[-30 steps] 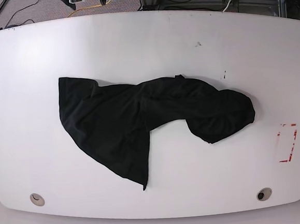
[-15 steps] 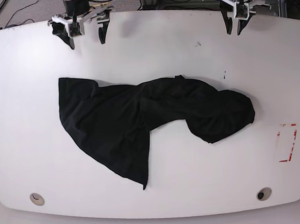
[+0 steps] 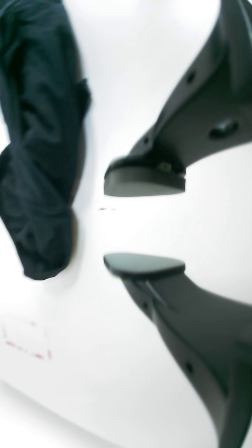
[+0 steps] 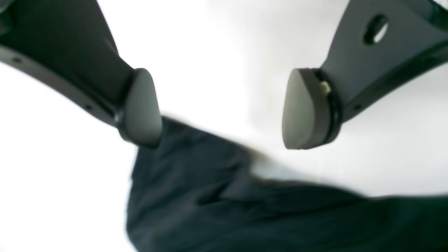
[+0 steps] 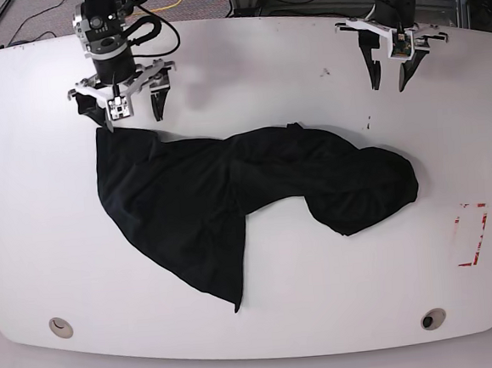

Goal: Layout the t-shirt on the table in an organized manner, then fold the t-shirt properly
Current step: 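Lower the right gripper onto the black shirt's corner and pinch it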

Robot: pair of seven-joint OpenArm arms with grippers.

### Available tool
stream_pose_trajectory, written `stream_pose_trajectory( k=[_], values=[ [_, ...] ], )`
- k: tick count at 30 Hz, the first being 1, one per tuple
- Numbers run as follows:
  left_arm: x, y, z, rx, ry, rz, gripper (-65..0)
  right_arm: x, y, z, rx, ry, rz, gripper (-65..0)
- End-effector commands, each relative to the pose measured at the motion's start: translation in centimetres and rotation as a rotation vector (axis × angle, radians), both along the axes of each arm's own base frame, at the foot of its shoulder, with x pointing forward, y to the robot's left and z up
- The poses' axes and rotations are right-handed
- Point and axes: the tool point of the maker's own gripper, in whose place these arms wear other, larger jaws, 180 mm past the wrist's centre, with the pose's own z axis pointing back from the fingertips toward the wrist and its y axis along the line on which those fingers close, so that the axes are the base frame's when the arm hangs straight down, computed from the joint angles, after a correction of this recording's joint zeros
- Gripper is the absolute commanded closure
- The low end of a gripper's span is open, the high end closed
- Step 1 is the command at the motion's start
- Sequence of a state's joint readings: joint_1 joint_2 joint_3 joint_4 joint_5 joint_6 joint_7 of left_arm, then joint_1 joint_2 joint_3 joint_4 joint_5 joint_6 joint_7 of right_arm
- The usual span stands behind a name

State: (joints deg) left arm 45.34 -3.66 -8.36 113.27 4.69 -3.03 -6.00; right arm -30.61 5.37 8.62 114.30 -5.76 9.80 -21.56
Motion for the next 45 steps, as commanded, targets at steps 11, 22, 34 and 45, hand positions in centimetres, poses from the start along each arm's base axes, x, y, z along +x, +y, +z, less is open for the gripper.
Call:
stream_pose_trajectory(
  k=[11,22,34,45],
  values=[
    [1.9,-0.5,2.2,-0.007,-0.096,-0.015,-30.3,4.6,-3.2,3.4,0.098,-0.081,-0.106,-51.5],
    [2.9,-1.1,2.6,-0.013,-0.115,-0.055,-30.6,6.3,-7.9,4.8,0.399,-0.099,-0.309,-51.5],
    [4.8,-2.0,3.1,-0.027,-0.130,-0.100,-30.6,4.0,-9.8,1.0,0.683,0.008,-0.365,-51.2],
    [6.2,-1.7,3.1,-0.016,-0.109,-0.086,-30.6,2.7,-9.9,-1.2,0.826,0.068,-0.413,-51.0]
  ],
)
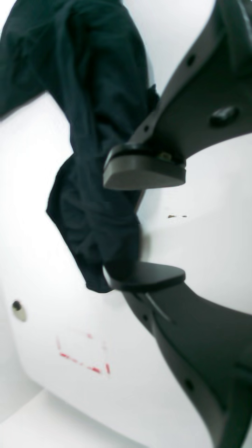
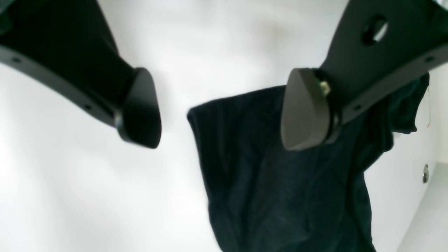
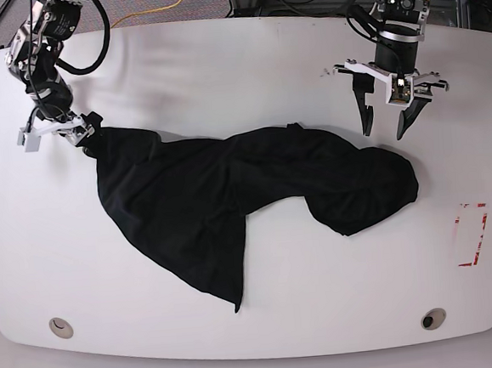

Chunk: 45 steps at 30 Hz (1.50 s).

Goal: Layout the t-shirt on the table in an organized manner, then fold the t-shirt properly
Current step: 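Lower the right gripper onto the black shirt's corner and pinch it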

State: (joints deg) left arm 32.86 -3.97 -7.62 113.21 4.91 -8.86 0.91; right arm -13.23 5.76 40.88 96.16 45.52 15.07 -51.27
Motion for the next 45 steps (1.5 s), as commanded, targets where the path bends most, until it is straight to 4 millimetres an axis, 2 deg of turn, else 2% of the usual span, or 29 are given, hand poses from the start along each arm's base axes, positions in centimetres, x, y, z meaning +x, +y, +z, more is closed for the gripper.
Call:
stream_pose_trajectory(
  k=[1,4,13,19,26,33,37,39,42,43,44,45],
  values=[
    [0.1,0.0,1.0,-0.001,-0.033,0.001,-30.6,0.7,0.0,0.9,0.018,-0.043,0.008,-51.0],
    [0.1,0.0,1.0,-0.003,-0.033,0.002,-30.6,0.6,0.1,0.7,0.020,-0.038,0.008,-51.0],
    [0.1,0.0,0.9,-0.003,-0.031,0.002,-30.6,-0.3,0.3,-2.4,0.092,0.034,-0.017,-51.0],
    [0.1,0.0,0.9,-0.003,-0.031,0.002,-30.6,0.0,0.3,-2.9,0.108,0.038,-0.023,-51.0],
    [0.1,0.0,0.9,-0.003,-0.031,0.002,-30.4,0.8,3.1,-3.1,0.126,0.044,0.056,-51.0],
    [0.1,0.0,0.9,-0.003,-0.030,0.002,-30.4,0.8,4.0,-3.4,0.148,0.044,0.055,-51.0],
    [0.1,0.0,0.9,-0.002,-0.030,0.001,-30.4,0.8,3.9,-3.4,0.146,0.046,0.054,-50.6],
    [0.1,0.0,0.9,-0.002,-0.030,0.001,-30.4,0.8,3.9,-3.4,0.146,0.046,0.054,-48.0],
    [0.1,0.0,0.9,-0.003,-0.030,0.002,-30.3,0.8,4.0,-3.4,0.147,0.046,0.055,-38.0],
    [0.1,0.0,0.9,-0.003,-0.030,0.002,-30.3,0.8,4.0,-3.4,0.147,0.046,0.055,-32.5],
    [0.1,0.0,0.9,-0.003,-0.030,0.002,-30.3,0.8,4.0,-3.4,0.147,0.046,0.055,-29.8],
    [0.1,0.0,0.9,-0.003,-0.030,0.002,-30.3,0.8,4.0,-3.4,0.147,0.046,0.055,-22.2]
  ],
)
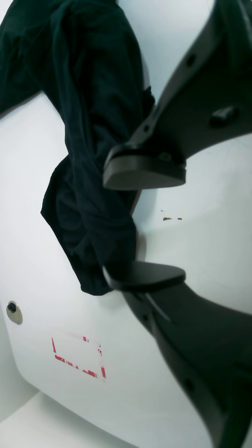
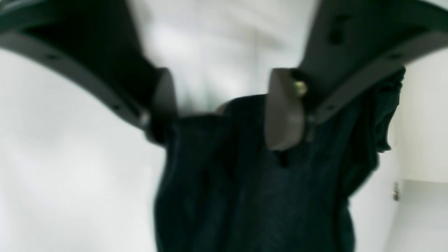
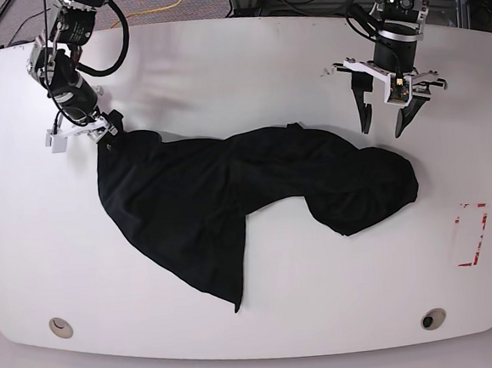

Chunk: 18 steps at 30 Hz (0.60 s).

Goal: Layout the t-shirt on the table in an organized manner, then fold the t-shirt properly
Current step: 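Lower the right gripper onto the black shirt's corner and pinch it, then move the left gripper to the bunched shirt end and grasp it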

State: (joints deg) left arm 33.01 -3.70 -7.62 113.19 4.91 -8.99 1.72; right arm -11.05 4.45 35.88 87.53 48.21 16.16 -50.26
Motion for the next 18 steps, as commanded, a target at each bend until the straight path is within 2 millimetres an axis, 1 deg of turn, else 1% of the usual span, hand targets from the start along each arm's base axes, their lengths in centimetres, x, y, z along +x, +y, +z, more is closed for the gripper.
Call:
stream_pose_trajectory(
  k=[1,2,3,5,6,8,13,18],
  values=[
    [0.2,0.1,1.2,0.000,-0.047,-0.001,-30.3,0.0,-0.2,0.1,-0.009,0.008,0.008,-16.3],
    [0.2,0.1,1.2,0.000,-0.047,-0.001,-30.3,0.0,-0.2,0.1,-0.009,0.008,0.008,-14.0],
    [0.2,0.1,1.1,0.000,-0.044,0.000,-30.3,0.1,-0.1,0.2,-0.008,0.007,0.010,-8.2],
    [0.3,0.0,1.2,-0.001,-0.046,0.001,-30.3,0.4,-0.1,0.4,-0.009,-0.002,0.011,-2.7],
    [0.3,0.0,1.2,-0.001,-0.046,0.001,-30.4,0.4,-0.1,0.4,-0.009,-0.003,0.012,-1.1],
    [0.3,0.0,1.3,-0.003,-0.049,0.001,-30.4,0.4,-0.1,0.5,-0.015,-0.008,0.021,0.0],
    [0.8,0.0,1.6,-0.014,-0.062,0.006,-30.4,0.5,0.0,0.6,-0.018,-0.014,0.026,0.0],
    [1.3,-0.1,1.8,-0.120,-0.062,0.034,-30.6,0.5,-0.1,0.6,-0.020,-0.014,0.026,0.0]
  ],
)
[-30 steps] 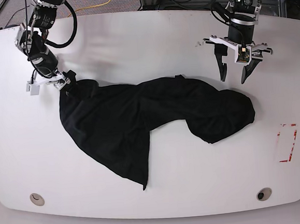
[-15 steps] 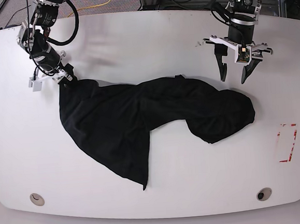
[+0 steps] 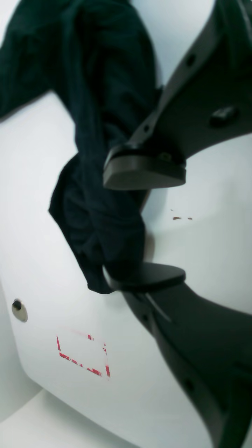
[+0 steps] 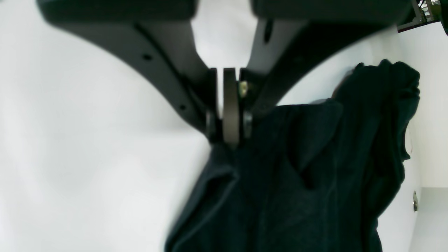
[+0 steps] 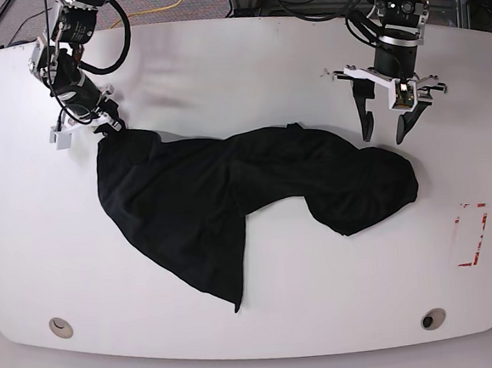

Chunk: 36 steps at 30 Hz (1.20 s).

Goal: Layout the t-shirt on the table in an organized manner, then fold the t-shirt properly
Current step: 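Move the left gripper to the bunched shirt end and grasp it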

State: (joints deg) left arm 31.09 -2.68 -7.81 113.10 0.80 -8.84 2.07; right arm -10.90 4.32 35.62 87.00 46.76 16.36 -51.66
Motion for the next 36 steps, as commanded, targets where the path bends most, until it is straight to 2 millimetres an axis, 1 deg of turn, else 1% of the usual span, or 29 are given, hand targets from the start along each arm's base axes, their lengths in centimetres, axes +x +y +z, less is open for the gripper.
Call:
stream_pose_trajectory(
  k=[1,6,10,12,14,16,18,21,24,28,29,32,36],
  values=[
    [0.4,0.1,0.7,-0.055,-0.009,0.014,-30.6,0.9,-0.5,1.4,-0.015,-0.050,0.001,0.0],
    [1.5,0.2,0.0,-0.164,0.078,0.033,-30.6,1.2,-0.6,2.3,-0.035,-0.074,0.008,0.0],
    [1.9,-0.1,0.0,-0.189,0.092,0.027,-30.6,1.0,-0.5,2.7,-0.046,-0.082,0.012,0.0],
    [2.2,-0.6,0.2,-0.184,0.086,0.011,-30.6,0.9,-0.5,2.6,-0.047,-0.080,0.013,0.0],
    [2.6,-1.5,0.5,-0.176,0.077,-0.023,-30.7,1.0,-0.6,2.8,-0.051,-0.085,0.014,0.0],
    [2.9,-2.7,0.9,-0.137,0.069,-0.094,-31.5,1.0,-0.6,2.9,-0.052,-0.085,0.015,0.0],
    [3.2,-3.9,1.1,-0.116,0.062,-0.154,-34.9,0.9,-0.6,2.9,-0.053,-0.085,0.015,0.0],
    [3.8,-5.1,1.5,-0.092,0.053,-0.207,-38.3,0.9,-0.6,2.8,-0.052,-0.084,0.015,0.0],
    [4.3,-5.7,1.4,-0.033,0.070,-0.241,-38.6,0.8,-0.6,2.8,-0.052,-0.082,0.015,0.0],
    [5.3,-6.1,1.5,0.060,0.093,-0.288,-38.6,0.8,-0.6,2.8,-0.051,-0.081,0.014,0.0],
    [5.5,-6.8,1.5,0.098,0.104,-0.331,-38.6,0.8,-0.5,2.7,-0.050,-0.081,0.014,0.0],
    [6.0,-7.8,1.6,0.196,0.112,-0.408,-38.6,0.8,-0.5,2.7,-0.050,-0.081,0.014,0.0],
    [6.7,-8.2,1.7,0.321,0.123,-0.454,-38.6,0.8,-0.5,2.7,-0.049,-0.081,0.014,0.0]
  ],
)
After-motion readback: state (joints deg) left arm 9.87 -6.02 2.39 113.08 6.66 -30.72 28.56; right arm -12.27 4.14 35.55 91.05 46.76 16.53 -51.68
